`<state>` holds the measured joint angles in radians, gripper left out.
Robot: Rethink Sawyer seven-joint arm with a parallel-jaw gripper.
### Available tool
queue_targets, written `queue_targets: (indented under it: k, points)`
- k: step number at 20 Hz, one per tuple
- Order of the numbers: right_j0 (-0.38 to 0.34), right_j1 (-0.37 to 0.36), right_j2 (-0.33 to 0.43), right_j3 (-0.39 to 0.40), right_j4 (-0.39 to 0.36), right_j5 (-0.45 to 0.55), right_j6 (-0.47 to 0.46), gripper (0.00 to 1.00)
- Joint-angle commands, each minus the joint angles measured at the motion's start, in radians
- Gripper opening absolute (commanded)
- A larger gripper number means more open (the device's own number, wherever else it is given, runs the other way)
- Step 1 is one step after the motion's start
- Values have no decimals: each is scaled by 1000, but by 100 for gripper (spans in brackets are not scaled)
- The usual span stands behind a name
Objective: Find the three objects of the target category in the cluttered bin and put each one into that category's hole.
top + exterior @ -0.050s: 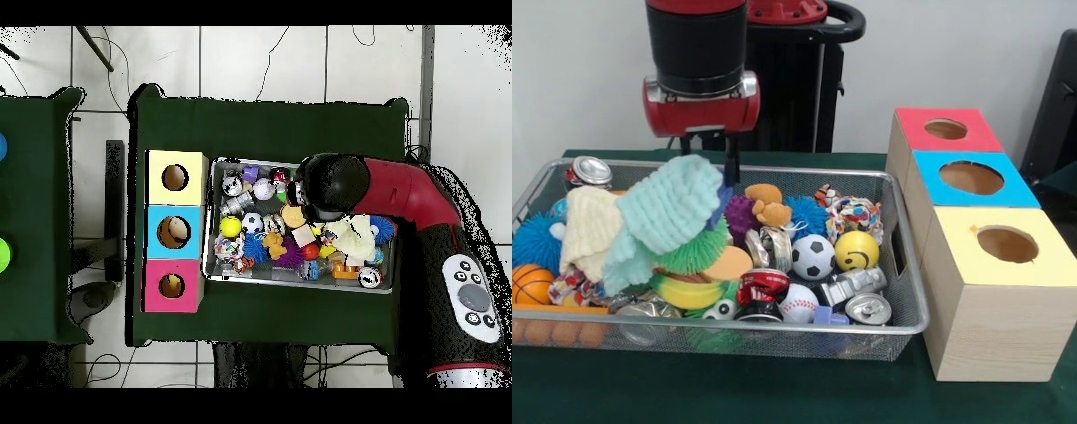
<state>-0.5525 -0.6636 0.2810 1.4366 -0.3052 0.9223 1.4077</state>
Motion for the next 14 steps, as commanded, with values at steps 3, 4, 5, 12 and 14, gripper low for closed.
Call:
queue_targets:
  k: [3,4,5,12,14]
  points:
    - [-54,65,71,42,-54,-101,-94,0]
    - [-61,78,74,49,-64,-124,-95,0]
    - [-64,86,76,50,-72,-135,-94,0]
    - [-119,154,102,86,-126,-249,-121,100]
    - [-135,155,116,102,-120,-282,-114,100]
